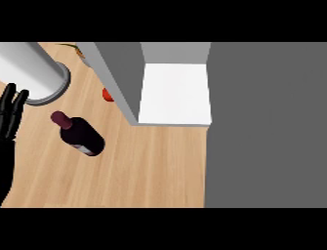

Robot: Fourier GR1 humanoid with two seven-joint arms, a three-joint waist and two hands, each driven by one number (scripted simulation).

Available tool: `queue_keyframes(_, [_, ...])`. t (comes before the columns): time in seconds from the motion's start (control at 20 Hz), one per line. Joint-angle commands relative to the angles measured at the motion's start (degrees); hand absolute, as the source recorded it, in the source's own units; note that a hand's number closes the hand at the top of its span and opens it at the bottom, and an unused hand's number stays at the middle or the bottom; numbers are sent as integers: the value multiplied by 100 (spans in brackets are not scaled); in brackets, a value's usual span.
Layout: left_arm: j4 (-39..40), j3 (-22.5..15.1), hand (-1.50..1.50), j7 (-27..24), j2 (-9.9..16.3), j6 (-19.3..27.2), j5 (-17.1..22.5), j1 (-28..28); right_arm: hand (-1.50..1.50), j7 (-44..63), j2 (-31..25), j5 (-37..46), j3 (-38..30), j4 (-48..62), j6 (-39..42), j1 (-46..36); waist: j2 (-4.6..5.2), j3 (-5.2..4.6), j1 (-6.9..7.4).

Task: Pick up the wine, place it into the cabinet and close the cabinet

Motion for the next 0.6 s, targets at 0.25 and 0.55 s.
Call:
queue_keyframes(0.25, [1924, 475, -150, 824, -268, 1811, -1744, -1974, -150, 51, 104, -62, 312, -867, 129, 750, -81, -118, -499])
queue_keyframes(0.55, [2571, -208, -150, 2048, -544, 2937, -1396, -2851, -150, 651, -191, -954, 1355, -1411, 1164, 1352, -106, -117, -405])
